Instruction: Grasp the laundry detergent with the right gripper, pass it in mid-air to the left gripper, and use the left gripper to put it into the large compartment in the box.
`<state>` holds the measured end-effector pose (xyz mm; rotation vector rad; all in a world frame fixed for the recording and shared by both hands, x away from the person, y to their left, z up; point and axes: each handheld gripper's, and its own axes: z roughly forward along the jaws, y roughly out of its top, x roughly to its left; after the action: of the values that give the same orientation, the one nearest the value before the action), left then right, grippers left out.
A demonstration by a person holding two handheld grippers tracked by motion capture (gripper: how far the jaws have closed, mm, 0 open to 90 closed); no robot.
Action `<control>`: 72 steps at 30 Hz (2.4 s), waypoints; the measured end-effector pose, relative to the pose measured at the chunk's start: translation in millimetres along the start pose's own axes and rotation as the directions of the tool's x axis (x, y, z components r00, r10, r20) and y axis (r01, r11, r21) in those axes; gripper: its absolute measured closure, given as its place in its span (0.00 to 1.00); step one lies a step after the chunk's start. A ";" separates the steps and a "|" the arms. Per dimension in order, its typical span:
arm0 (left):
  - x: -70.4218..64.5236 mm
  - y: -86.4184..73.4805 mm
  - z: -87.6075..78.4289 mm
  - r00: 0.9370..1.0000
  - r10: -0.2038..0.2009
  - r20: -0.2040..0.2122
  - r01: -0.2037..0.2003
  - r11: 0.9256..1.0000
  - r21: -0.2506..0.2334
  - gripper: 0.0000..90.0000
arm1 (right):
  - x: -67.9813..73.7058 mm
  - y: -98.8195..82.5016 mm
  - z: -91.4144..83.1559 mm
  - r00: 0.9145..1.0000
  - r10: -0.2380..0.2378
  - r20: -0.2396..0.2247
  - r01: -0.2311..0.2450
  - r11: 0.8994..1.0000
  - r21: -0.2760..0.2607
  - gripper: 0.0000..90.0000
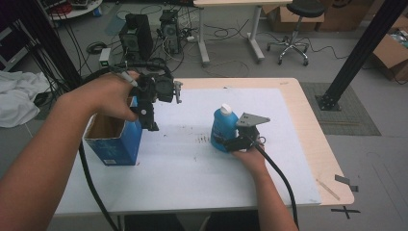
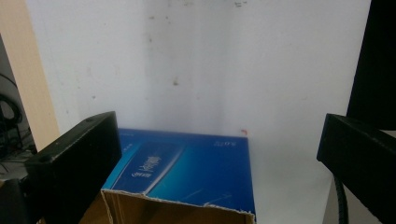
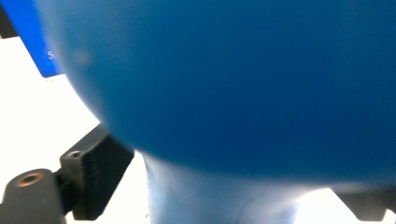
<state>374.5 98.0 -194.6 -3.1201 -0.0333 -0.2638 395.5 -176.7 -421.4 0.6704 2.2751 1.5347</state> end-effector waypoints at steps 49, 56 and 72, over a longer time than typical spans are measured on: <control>0.1 -5.1 0.8 1.000 -0.012 -0.005 0.012 1.000 0.003 0.00 | 0.5 -7.2 0.2 0.999 -0.035 -0.010 0.035 0.999 0.014 0.48; 0.6 -3.7 1.9 1.000 -0.008 -0.004 0.008 1.000 0.000 0.00 | 2.1 -4.0 -1.5 0.998 -0.054 -0.011 0.054 0.998 0.033 0.50; -2.0 12.4 0.9 1.000 0.019 0.007 -0.019 1.000 0.003 0.01 | 12.7 36.7 -34.1 0.974 -0.126 -0.189 0.129 0.992 0.003 0.51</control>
<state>372.9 85.6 -195.9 -3.1169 -0.0038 -0.2521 375.2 -184.8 -374.7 0.3874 2.4168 1.5805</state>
